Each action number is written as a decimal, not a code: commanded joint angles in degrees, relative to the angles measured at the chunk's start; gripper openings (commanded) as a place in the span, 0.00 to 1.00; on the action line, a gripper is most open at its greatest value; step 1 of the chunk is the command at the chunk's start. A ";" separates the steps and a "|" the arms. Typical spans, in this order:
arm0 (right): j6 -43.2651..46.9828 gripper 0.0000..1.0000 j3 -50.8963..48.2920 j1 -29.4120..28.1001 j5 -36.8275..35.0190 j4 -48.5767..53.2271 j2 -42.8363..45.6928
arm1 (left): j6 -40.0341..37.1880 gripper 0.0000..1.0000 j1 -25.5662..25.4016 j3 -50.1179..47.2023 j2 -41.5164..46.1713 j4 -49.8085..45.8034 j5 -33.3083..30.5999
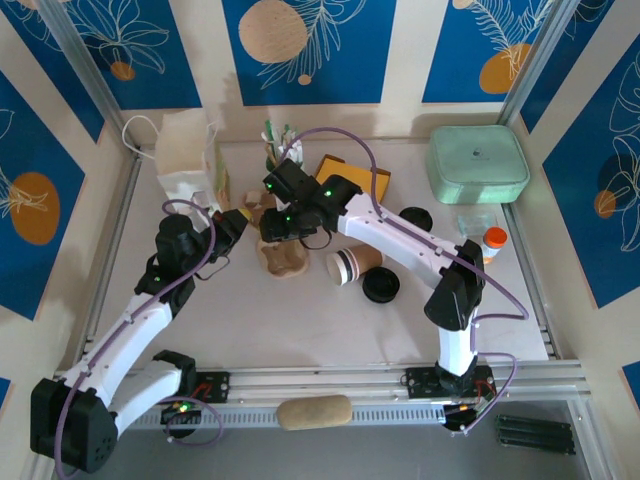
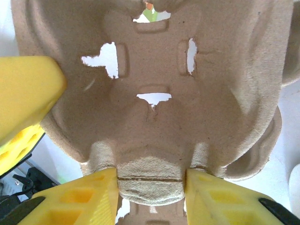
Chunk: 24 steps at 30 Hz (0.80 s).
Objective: Pack the takeout coffee
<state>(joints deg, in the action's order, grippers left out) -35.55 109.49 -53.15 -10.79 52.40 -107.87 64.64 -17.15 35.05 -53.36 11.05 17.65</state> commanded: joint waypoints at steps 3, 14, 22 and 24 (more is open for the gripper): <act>-0.82 0.34 -1.56 -0.47 0.15 -1.57 -0.41 | 0.69 0.00 -0.50 -0.12 0.46 1.43 0.45; -1.98 0.45 -2.79 0.66 2.09 -3.46 1.04 | 0.77 0.00 -0.45 -0.24 0.39 1.61 0.53; -2.59 0.47 -2.26 1.19 2.09 -4.03 0.11 | 0.85 0.00 -0.44 -0.22 0.46 1.57 0.72; -2.68 0.45 -2.27 1.47 2.25 -4.26 -0.14 | 0.88 0.00 -0.48 -0.23 0.50 1.59 0.76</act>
<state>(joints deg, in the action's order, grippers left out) -37.36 107.48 -52.18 -10.02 49.17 -107.81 64.64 -17.17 34.85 -53.41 10.39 17.08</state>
